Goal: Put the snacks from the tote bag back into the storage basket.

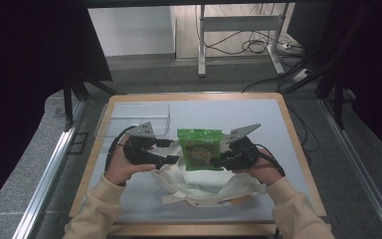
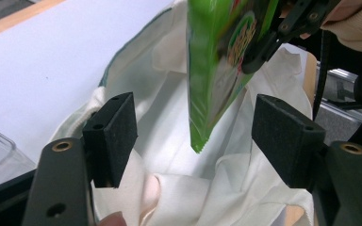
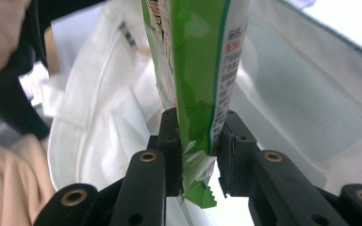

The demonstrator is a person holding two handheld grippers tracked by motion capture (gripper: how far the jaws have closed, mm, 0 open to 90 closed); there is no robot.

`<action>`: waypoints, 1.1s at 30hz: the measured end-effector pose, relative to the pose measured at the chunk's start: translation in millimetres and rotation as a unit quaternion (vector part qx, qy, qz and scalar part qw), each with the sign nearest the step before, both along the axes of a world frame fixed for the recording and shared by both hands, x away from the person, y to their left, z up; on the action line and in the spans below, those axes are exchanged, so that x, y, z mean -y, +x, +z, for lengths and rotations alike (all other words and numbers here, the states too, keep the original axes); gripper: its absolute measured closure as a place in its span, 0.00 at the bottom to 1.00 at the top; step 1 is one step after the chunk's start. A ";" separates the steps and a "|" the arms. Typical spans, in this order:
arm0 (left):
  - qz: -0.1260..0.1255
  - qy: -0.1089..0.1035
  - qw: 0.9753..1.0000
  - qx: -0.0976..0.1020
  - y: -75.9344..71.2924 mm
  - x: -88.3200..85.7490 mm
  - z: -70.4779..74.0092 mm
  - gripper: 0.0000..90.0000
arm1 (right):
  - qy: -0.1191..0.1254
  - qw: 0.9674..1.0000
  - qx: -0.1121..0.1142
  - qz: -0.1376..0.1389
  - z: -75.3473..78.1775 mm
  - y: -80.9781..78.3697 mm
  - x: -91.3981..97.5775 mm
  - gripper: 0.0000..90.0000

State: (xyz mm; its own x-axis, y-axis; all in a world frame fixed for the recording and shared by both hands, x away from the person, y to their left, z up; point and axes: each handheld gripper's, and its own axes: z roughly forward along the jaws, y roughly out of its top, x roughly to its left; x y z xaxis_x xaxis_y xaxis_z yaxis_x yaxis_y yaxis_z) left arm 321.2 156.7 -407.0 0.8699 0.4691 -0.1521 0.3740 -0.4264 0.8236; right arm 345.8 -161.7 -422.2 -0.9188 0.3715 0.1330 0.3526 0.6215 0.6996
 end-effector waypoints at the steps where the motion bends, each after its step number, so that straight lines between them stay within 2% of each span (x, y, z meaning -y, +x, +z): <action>1: -0.001 0.003 1.000 0.003 0.7 -0.2 1.5 0.36 | -0.011 1.000 -0.001 0.004 0.1 0.4 -1.5 0.81; 5: -0.005 0.011 1.000 0.011 2.8 1.7 7.4 0.36 | -0.049 0.999 0.002 0.022 -0.6 1.4 -7.1 0.81; 8: -0.016 0.017 1.000 0.013 5.3 5.4 13.3 0.36 | -0.067 0.997 0.004 0.026 -0.5 2.2 -10.0 0.81; 13: -0.034 0.043 0.998 0.020 11.9 13.7 21.0 0.37 | -0.084 0.996 0.004 0.033 -0.4 3.3 -11.9 0.81; 16: -0.059 0.057 0.996 0.028 16.6 18.4 26.0 0.38 | -0.098 0.994 0.008 0.042 -1.2 3.2 -13.1 0.81; 18: -0.068 0.054 0.996 0.026 21.0 21.9 29.3 0.40 | -0.102 0.994 0.010 0.047 -1.6 3.4 -14.3 0.81; 19: -0.074 0.060 0.995 0.024 23.3 24.4 30.7 0.42 | -0.106 0.993 0.011 0.051 -1.5 3.4 -15.0 0.81; 22: -0.099 0.087 0.991 0.019 29.2 34.0 32.5 0.43 | -0.119 0.991 0.012 0.057 -1.0 3.0 -17.9 0.81; 24: -0.119 0.112 0.986 0.016 32.6 40.1 32.8 0.45 | -0.123 0.990 0.015 0.064 -0.8 3.4 -19.9 0.81; 27: -0.142 0.133 0.981 0.011 35.8 48.5 31.2 0.49 | -0.129 0.989 0.016 0.070 -0.4 3.3 -22.5 0.81; 28: -0.150 0.143 0.978 0.006 37.1 50.8 30.6 0.51 | -0.129 0.989 0.017 0.072 -0.6 3.7 -23.2 0.81; 30: -0.159 0.156 0.975 0.003 38.6 54.7 29.2 0.54 | -0.132 0.988 0.017 0.074 -0.4 3.4 -24.9 0.80; 32: -0.174 0.168 0.970 0.002 39.4 56.9 28.8 0.59 | -0.133 0.988 0.021 0.076 -0.2 3.8 -26.1 0.80; 33: -0.176 0.166 0.970 -0.001 39.2 58.1 28.2 0.62 | -0.133 0.988 0.021 0.076 0.3 3.6 -26.5 0.80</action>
State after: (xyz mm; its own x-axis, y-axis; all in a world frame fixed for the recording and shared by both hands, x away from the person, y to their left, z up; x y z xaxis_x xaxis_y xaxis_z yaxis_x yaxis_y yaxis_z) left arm 360.3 98.6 -378.8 0.9850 0.1664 -0.0454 0.1585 -0.7691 0.6191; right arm 349.4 -135.2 -421.9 -0.9695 0.2447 0.0105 0.2150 0.8295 0.5154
